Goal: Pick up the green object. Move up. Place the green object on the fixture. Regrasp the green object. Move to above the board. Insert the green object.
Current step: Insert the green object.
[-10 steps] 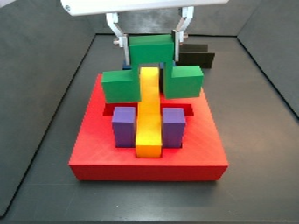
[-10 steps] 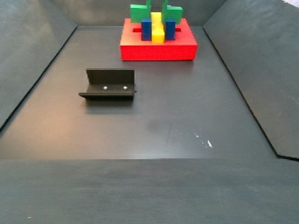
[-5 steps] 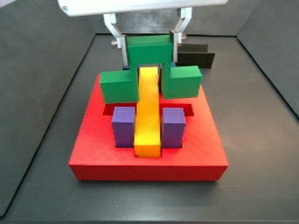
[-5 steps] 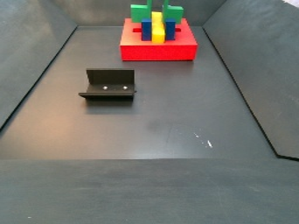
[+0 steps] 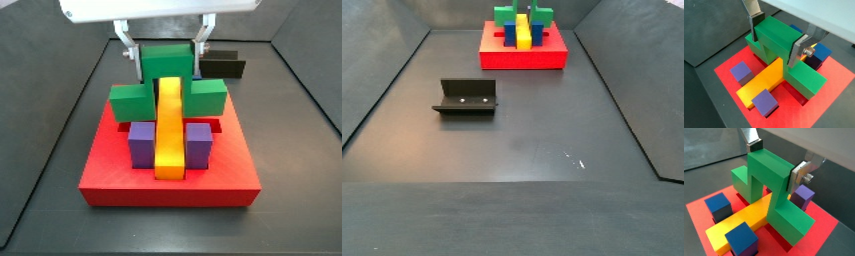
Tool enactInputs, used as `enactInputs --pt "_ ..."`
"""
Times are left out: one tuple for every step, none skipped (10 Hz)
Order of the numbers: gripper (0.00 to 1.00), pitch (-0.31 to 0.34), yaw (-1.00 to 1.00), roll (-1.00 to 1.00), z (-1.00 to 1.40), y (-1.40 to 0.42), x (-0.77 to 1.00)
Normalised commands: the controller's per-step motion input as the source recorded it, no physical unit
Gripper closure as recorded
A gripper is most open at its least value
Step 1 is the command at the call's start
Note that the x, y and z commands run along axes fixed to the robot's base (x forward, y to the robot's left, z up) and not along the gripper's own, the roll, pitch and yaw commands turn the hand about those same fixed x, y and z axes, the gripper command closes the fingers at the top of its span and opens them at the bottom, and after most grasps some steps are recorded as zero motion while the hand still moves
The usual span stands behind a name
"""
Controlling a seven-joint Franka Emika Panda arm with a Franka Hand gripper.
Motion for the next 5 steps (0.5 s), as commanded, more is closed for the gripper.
enactInputs --pt "1.0 0.0 0.0 0.01 -0.3 0.0 0.2" --pt "1.0 0.003 -0.05 0.0 -0.24 0.0 0.21" --pt "1.0 0.017 -0.1 0.0 -0.11 0.0 0.24" --pt "1.0 0.024 -0.21 0.03 -0.07 0.0 0.23" --pt "1.0 0.029 -0.28 0.02 -0.03 -0.01 0.18"
